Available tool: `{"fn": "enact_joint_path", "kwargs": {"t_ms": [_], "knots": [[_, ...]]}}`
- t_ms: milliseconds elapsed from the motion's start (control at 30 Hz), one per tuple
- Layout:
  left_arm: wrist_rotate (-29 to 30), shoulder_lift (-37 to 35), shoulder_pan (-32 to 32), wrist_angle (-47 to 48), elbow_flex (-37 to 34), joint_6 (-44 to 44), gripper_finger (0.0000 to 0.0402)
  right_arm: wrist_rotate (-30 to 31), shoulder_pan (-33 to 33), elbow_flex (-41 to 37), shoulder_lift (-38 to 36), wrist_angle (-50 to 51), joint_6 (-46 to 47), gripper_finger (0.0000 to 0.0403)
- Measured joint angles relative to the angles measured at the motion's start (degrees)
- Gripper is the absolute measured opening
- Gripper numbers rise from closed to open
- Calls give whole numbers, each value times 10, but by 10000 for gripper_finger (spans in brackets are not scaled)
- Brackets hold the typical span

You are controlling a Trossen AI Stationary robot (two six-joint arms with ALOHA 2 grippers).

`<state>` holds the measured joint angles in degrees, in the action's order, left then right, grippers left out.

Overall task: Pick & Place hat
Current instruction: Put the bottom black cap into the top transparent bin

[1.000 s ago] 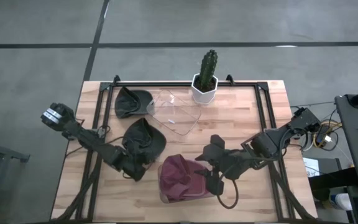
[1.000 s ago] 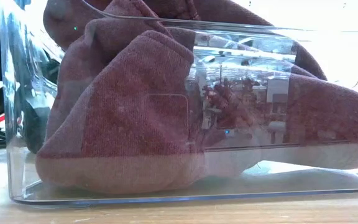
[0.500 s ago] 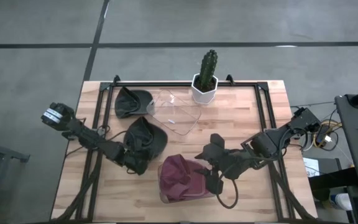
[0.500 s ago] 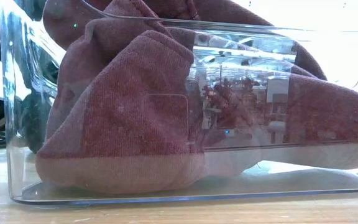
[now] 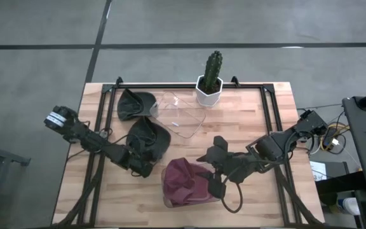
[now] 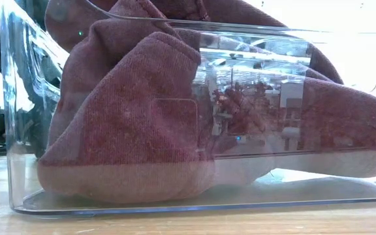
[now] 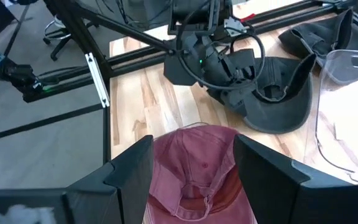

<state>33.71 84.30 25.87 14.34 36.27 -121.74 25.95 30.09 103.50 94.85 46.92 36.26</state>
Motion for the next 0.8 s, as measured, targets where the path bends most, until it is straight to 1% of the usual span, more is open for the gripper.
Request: {"fn": "enact_joint_path", "kwargs": {"t_ms": [67, 133, 167, 333, 633, 700, 800], "knots": [[4, 1, 0, -2, 0, -1, 62, 2, 0, 0, 0, -2, 0, 215], [11, 1, 0, -4, 0, 4, 24, 2, 0, 0, 0, -3, 0, 215], [15, 1, 1, -3, 0, 7, 15, 3, 0, 0, 0, -3, 0, 215], [29, -5, 6, 0, 0, 17, 6, 13, -1, 0, 0, -9, 0, 215], [22, -28, 58, 0, 16, 16, 5, 13, -2, -1, 0, -9, 2, 215], [38, -37, 72, 3, 27, 19, 5, 14, -2, -1, 0, -10, 2, 215], [94, -60, 89, 48, 45, 18, 5, 36, -2, -1, 0, -11, 2, 215]]}}
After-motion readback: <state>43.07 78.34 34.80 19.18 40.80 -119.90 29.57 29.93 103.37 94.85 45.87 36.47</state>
